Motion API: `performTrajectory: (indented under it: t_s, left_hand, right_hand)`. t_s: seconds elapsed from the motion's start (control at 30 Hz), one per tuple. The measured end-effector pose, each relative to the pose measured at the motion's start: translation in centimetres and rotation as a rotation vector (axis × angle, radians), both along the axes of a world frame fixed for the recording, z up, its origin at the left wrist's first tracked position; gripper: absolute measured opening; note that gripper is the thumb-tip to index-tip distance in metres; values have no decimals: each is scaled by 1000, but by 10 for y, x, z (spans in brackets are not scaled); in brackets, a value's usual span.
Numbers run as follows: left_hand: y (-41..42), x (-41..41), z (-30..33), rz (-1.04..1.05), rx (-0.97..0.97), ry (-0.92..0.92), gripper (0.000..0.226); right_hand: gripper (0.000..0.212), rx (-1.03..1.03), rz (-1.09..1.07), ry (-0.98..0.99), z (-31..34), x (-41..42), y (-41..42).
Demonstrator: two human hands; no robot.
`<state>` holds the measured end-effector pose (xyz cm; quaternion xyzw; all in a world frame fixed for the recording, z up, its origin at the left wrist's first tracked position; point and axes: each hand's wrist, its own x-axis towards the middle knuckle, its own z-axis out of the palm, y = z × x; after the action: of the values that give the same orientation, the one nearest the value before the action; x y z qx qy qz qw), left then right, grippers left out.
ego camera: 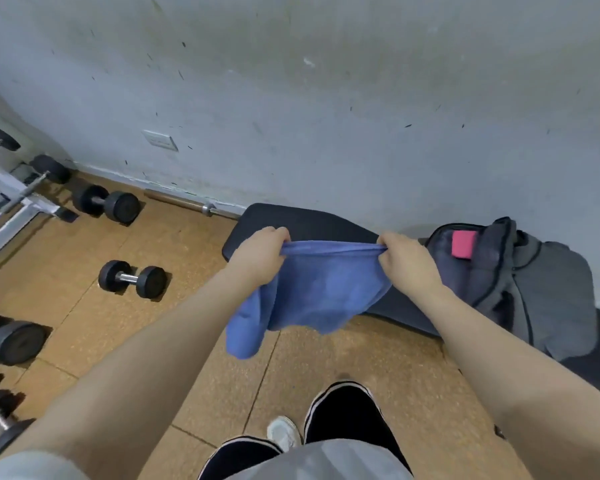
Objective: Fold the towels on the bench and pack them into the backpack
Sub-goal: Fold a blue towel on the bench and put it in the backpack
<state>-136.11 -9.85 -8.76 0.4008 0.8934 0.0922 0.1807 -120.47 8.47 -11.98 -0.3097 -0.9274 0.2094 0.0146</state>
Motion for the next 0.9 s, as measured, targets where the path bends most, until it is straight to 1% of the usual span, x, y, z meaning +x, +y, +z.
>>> performTrajectory:
  t_s: [0.07, 0.17, 0.23, 0.3, 0.4, 0.47, 0.53, 0.6, 0.63, 0.67, 0.7, 0.73, 0.77, 0.83, 0.9]
  left_hand:
    - [-10, -23, -24, -22, -100, -17, 17]
    - [-18, -45, -55, -84, -229, -111, 15]
    - [-15, -61, -73, -116, -276, -194, 15]
    - [-5, -85, -84, -125, -291, -255, 10]
    - [22, -131, -100, -136, -291, -282, 14]
    - [44, -164, -118, -99, -293, -303, 16]
    - [68, -197, -145, -56, -312, -313, 28]
    - [92, -224, -181, -36, -316, -287, 34]
    - [103, -234, -199, -41, -306, -237, 36]
    - [113, -243, -218, -45, -281, -163, 41]
    - [121, -250, -236, -35, -241, -91, 49]
    - [125, -256, -254, -2, -187, -50, 55]
    - [125, -260, -271, 52, -132, -49, 57]
    - [113, -261, -298, 181, -56, -124, 52]
    - [89, -260, -321, 262, -37, -188, 44]
  right_hand:
    - [18, -158, -39, -27, -21, -6, 9]
    - [16, -325, 42, -136, -50, -17, 12]
    - [14, -364, 81, -208, -65, -34, 18]
    - [17, -394, 107, -276, -73, -59, 34]
    - [21, -436, 110, -330, -88, -110, 72]
    - [21, -442, 95, -385, -106, -143, 99]
    - [19, -413, 96, -474, -136, -173, 123]
    - [21, -358, 96, -505, -172, -197, 141]
    - [20, -310, 76, -483, -190, -207, 147]
    - [18, -208, 56, -413, -209, -216, 152]
    - [20, -63, 45, -352, -229, -223, 155]
    - [24, 41, 22, -308, -246, -230, 154]
    - [29, 84, 11, -305, -259, -238, 149]
    - [35, 67, 23, -333, -277, -256, 131]
    - [33, 13, 87, -285, -293, -274, 108]
